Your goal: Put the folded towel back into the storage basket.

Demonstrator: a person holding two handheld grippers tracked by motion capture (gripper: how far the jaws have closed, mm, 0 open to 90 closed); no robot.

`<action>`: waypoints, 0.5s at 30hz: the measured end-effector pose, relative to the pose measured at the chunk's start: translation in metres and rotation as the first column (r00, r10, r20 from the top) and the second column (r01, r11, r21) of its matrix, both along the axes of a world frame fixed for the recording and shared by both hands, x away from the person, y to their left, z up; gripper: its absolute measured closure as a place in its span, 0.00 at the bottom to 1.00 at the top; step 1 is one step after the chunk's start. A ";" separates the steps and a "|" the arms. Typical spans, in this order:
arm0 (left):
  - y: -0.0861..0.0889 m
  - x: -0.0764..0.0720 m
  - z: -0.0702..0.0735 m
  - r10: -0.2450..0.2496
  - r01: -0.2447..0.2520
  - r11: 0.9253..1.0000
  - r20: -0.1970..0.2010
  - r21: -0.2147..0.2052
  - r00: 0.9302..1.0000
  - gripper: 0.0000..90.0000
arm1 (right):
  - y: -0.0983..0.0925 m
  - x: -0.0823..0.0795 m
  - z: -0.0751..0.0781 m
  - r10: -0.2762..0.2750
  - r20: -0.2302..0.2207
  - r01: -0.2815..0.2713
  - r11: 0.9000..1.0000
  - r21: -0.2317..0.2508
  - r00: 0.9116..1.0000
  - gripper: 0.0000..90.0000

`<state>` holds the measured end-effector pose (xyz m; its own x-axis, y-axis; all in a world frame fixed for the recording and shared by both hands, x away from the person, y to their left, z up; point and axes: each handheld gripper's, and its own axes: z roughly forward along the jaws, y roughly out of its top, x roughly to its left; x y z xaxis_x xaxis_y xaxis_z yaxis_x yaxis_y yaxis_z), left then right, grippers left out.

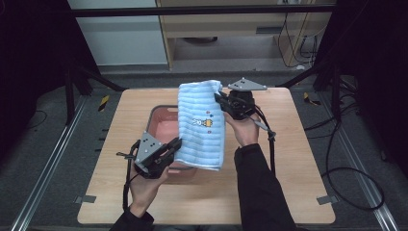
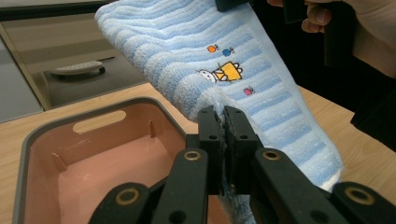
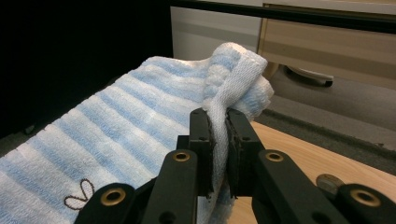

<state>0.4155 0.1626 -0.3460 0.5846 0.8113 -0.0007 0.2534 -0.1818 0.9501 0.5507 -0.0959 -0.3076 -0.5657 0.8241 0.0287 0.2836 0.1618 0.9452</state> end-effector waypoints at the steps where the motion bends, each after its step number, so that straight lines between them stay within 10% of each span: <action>1: 0.002 0.000 0.000 0.001 -0.001 1.000 0.001 -0.001 1.000 0.96 | 0.002 0.001 0.000 0.002 0.000 -0.002 1.000 0.002 1.000 0.92; 15: 0.025 0.003 0.002 0.048 -0.048 0.999 0.005 -0.010 0.999 0.96 | 0.027 0.013 -0.002 0.025 -0.013 -0.025 1.000 0.004 1.000 0.92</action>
